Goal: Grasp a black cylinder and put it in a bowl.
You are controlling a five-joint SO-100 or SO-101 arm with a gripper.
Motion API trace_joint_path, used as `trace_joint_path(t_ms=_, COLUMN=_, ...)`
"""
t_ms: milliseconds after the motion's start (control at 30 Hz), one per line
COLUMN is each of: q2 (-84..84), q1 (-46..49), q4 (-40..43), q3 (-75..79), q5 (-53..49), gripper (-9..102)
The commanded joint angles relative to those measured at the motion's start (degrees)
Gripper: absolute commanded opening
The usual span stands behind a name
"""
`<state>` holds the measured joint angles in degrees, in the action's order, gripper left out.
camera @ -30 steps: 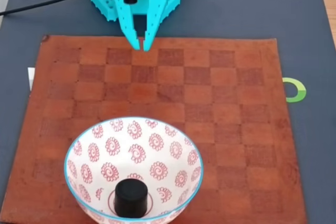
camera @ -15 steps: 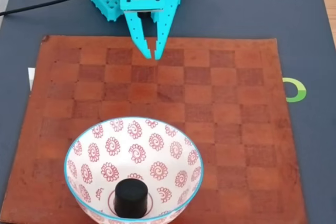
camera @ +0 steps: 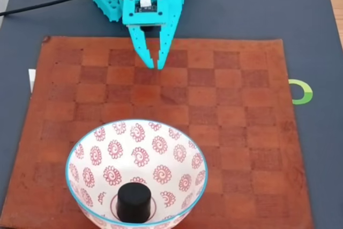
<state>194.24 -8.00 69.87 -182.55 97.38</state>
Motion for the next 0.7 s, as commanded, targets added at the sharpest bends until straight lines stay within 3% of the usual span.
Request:
trace_joint_path(t_ms=0, q2=3.16, q1=0.00, q4=-0.70, q3=0.26, q5=-0.26, gripper=0)
trace_joint_path(t_ms=667, q2=3.16, q1=0.70, q4=-0.62, q3=-0.09, q5=0.35, gripper=1)
